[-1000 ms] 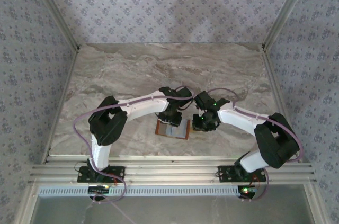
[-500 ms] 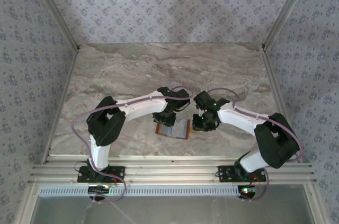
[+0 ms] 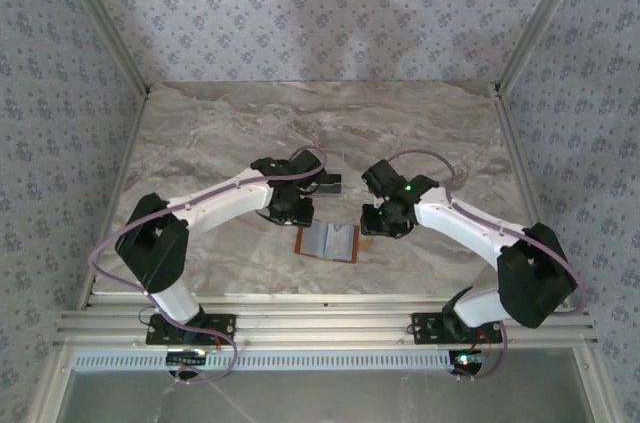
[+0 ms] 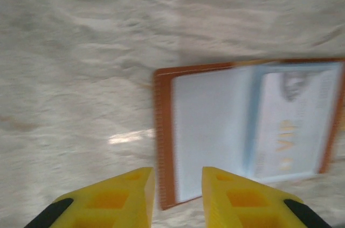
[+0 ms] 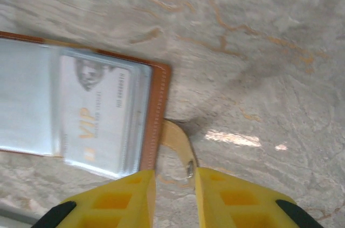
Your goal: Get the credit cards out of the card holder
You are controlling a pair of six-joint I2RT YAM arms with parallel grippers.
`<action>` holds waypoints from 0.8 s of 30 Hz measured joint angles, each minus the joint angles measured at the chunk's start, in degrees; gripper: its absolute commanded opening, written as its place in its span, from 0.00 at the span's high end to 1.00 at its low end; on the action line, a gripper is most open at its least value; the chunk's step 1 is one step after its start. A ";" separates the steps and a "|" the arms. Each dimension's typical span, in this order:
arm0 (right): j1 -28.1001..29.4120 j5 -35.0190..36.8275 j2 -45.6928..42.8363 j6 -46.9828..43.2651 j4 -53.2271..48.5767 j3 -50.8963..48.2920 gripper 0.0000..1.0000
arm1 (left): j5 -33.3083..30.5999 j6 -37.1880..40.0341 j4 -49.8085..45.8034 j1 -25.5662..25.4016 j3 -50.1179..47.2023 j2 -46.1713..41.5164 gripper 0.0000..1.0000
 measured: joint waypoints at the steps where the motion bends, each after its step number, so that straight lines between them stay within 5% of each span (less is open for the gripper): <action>1: 0.46 -0.02 -0.07 0.04 0.02 0.72 0.71 | 1.99 -0.85 2.49 0.26 -0.74 -0.28 0.73; 9: 3.69 -1.81 3.13 2.19 2.86 2.19 0.70 | 11.85 -6.78 16.31 1.77 -6.51 0.02 0.77; 24: 4.85 -3.76 14.67 5.22 10.95 -0.17 0.70 | 15.63 -10.80 24.46 1.86 -9.70 2.97 0.79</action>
